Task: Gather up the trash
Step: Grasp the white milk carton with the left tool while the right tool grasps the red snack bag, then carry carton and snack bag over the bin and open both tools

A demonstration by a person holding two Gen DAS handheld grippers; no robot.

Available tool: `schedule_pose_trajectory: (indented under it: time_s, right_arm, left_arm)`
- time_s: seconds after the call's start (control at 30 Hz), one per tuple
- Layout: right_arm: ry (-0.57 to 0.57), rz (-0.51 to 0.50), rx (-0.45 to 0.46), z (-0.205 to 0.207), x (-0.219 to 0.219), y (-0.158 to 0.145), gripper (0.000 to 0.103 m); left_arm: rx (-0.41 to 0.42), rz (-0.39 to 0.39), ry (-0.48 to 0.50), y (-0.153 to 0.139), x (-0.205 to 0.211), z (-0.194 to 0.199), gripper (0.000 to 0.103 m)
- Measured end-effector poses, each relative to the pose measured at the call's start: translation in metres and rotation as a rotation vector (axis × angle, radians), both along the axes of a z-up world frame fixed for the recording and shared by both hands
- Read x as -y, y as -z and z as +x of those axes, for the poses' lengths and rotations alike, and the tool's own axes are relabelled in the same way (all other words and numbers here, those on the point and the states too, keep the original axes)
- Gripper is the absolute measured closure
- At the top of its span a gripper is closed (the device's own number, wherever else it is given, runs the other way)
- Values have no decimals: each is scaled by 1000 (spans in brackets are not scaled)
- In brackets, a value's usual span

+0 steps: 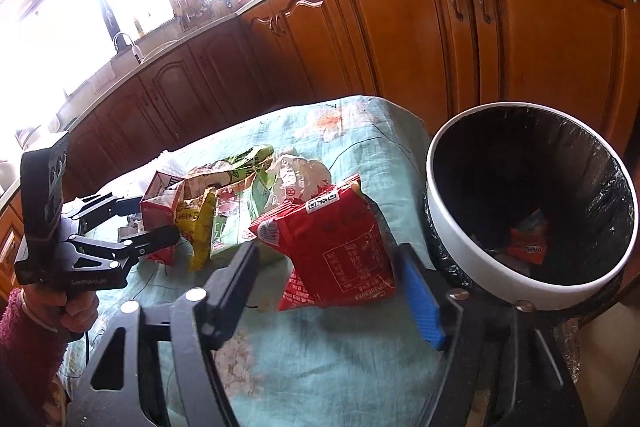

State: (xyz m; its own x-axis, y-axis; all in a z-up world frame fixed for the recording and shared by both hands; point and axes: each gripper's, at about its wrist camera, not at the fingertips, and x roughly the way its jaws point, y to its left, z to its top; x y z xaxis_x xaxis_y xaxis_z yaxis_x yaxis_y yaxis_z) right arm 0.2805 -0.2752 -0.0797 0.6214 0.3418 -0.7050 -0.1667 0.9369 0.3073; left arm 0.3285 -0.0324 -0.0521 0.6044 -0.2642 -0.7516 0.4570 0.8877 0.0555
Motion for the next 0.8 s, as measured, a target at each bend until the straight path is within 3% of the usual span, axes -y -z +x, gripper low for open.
schedule_pose_trajectory:
  time_s: [0.13, 0.33, 0.53, 0.8]
  right_arm:
    - [4, 6, -11, -2, 3, 1, 72]
    - [12, 47, 16, -18, 13, -10, 74]
    - [26, 85, 26, -35, 26, -18, 74]
    - [96, 100, 43, -49, 62, -28, 74]
  left_arm:
    - [15, -15, -12, -5, 1, -14, 45]
    - [20, -106, -56, -22, -4, -43, 46]
    - [6, -246, -44, -39, 3, -75, 46]
    - [-30, -287, 18, -40, 43, -79, 47]
